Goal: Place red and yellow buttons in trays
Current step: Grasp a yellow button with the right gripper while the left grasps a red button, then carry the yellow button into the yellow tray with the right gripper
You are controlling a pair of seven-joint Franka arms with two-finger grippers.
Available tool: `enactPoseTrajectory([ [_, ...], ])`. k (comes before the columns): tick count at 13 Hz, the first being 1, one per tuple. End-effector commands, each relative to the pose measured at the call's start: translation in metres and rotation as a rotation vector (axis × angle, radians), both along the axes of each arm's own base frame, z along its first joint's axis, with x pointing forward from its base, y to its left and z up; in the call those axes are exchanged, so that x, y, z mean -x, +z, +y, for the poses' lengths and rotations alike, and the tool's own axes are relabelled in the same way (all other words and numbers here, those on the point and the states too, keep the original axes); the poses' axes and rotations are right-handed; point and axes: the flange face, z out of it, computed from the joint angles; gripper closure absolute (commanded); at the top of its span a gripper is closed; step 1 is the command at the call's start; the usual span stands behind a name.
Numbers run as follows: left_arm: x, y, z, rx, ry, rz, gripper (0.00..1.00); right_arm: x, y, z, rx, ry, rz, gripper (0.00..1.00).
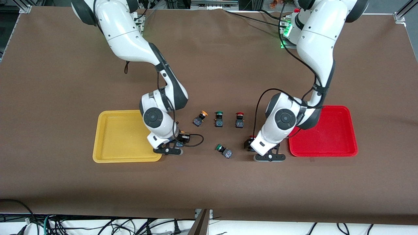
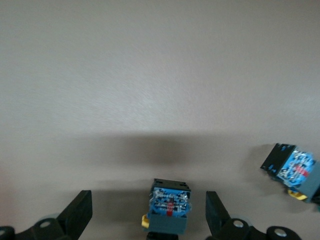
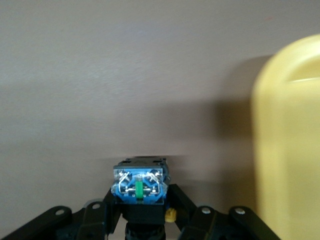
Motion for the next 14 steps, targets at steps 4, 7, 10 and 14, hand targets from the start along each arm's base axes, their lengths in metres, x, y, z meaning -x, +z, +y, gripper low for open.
enactPoseTrajectory([
  [4, 0.011, -0.013, -0.027, -0.061, -0.067, -0.013, 0.67, -0.016, 0.056, -0.167, 0.055, 0.149, 0.140, 0.71],
  [7, 0.014, -0.008, -0.025, -0.068, -0.065, 0.006, 1.00, 0.014, 0.026, -0.232, 0.076, 0.215, 0.089, 0.42],
  [10, 0.002, 0.041, 0.012, -0.079, -0.117, 0.058, 1.00, 0.012, 0.063, -0.205, 0.053, 0.069, 0.120, 0.26],
  [14, 0.006, 0.110, 0.121, -0.109, -0.311, 0.117, 1.00, 0.028, 0.067, -0.090, 0.068, -0.172, 0.144, 0.22],
])
